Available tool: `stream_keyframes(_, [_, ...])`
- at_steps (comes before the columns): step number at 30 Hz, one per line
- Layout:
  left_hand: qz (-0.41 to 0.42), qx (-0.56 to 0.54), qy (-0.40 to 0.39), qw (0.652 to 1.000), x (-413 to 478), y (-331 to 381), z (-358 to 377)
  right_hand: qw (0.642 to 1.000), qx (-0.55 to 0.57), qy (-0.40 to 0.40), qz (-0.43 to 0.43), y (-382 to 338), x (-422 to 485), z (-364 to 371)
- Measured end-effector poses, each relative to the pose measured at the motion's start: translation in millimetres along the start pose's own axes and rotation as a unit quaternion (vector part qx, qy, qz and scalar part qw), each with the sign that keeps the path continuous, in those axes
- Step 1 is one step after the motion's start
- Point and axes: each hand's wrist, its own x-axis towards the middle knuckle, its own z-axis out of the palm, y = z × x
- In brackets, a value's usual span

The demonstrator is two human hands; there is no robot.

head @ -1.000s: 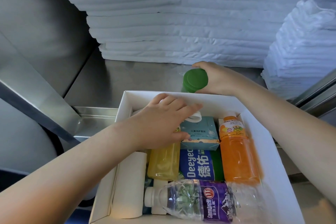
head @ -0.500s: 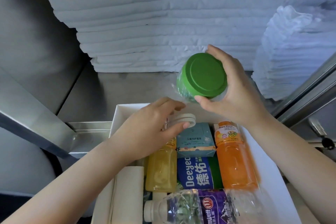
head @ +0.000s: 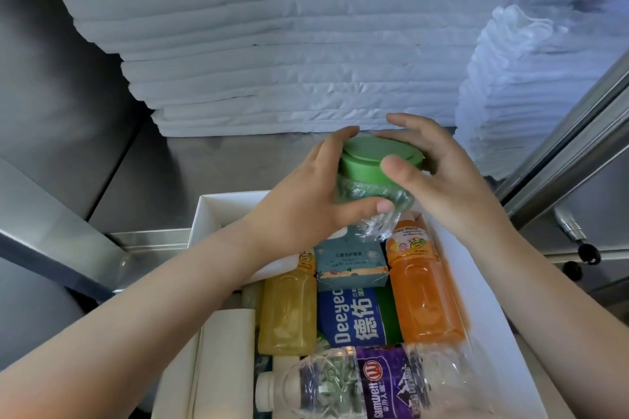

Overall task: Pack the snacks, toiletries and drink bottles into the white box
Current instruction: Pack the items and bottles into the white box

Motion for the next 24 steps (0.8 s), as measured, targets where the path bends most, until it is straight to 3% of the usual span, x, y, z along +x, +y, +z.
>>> stream_keyframes(8, [-0.041,-0.014,-0.007,0.999,2,-11,-10,0.991,0.049,-0.125,0.001,9,-6,-14])
stream_keyframes(14, [-0.061,-0.073,-0.025,0.995,-3,-13,-14,0.993,0.057,-0.103,0.002,12,-3,-10])
stream_keyframes(17, [-0.01,0.023,-0.041,0.999,-5,-6,-7,0.995,0.044,-0.09,-0.005,11,-1,-5])
stream_keyframes(19, [0.03,0.052,-0.006,0.998,-2,-2,-6,0.995,0.049,-0.085,-0.005,11,-1,-4])
stream_keyframes(22, [0.002,-0.086,0.003,0.996,1,-1,-14,0.994,0.068,-0.081,-0.003,12,0,-4])
stream_keyframes(24, [-0.015,-0.122,0.0,0.992,2,-4,-17,0.994,0.07,-0.08,-0.006,13,0,-4])
